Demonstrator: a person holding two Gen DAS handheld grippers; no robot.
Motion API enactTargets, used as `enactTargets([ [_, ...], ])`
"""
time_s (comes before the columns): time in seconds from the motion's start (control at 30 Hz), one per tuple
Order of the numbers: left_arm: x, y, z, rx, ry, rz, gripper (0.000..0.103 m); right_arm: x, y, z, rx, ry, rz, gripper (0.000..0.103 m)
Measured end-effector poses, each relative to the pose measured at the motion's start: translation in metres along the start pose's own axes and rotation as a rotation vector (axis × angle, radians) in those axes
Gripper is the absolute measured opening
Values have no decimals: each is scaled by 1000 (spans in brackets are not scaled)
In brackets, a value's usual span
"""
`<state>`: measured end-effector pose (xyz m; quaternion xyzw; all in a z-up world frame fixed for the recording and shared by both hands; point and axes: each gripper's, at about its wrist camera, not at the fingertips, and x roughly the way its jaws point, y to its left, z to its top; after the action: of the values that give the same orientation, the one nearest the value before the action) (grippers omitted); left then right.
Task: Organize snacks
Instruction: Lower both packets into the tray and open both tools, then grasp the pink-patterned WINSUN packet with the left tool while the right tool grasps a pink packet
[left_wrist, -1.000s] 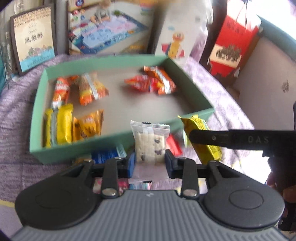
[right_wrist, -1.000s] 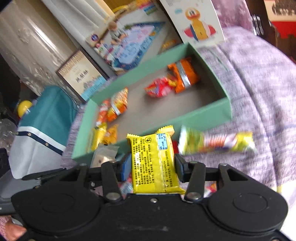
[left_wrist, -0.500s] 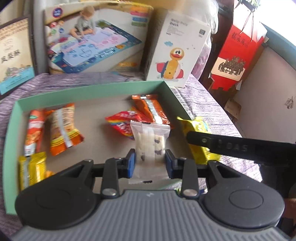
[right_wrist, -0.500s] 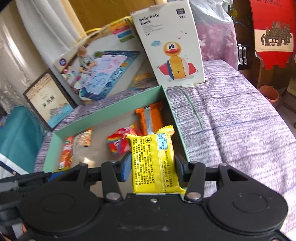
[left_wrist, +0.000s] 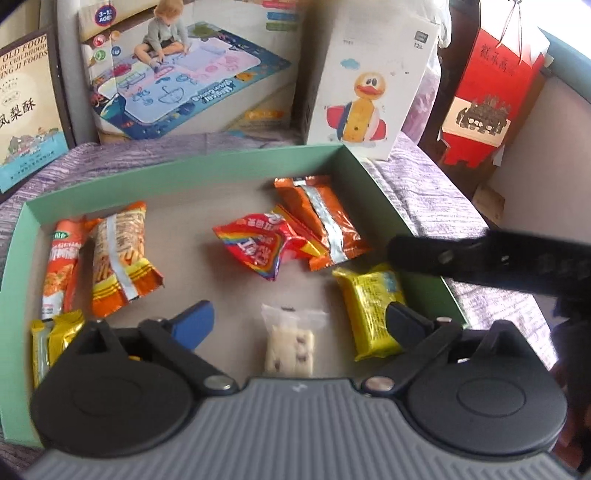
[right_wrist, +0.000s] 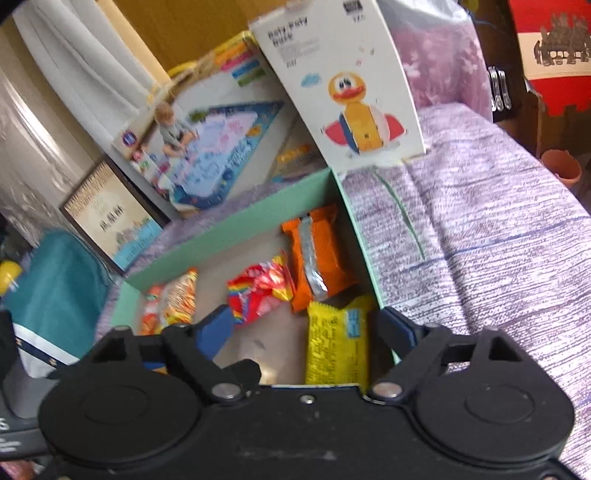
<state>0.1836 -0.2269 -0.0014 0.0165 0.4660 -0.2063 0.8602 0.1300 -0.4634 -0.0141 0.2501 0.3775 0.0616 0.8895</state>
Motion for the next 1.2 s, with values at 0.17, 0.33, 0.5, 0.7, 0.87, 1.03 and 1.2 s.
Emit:
enactTargets([
  [0.17,-18,8,-9,-21,5,-13,103,-22,1,-6,13,-18,6,102],
  [0.33,-38,18,-24,-25,4,1,103,-36,2,-20,37,0,2,103],
  [0.5,-58,29,-41,-23,6,22,103,-48,11,-35,43,23,8,103],
  [0.7,-79,52,-65,-39,2,59,103,-52,33,-57,25,53,27,103],
  [0.87,-87,77,-92,-52,26,102,103,-41,46,-81,32,112,31,103],
  [1.03,-85,98,-117,-85,71,125,103,-30,57,-103,48,166,36,103],
  [1.2,-71,104,-133,-92,116,128,103,-20,68,-121,65,203,7,96],
])
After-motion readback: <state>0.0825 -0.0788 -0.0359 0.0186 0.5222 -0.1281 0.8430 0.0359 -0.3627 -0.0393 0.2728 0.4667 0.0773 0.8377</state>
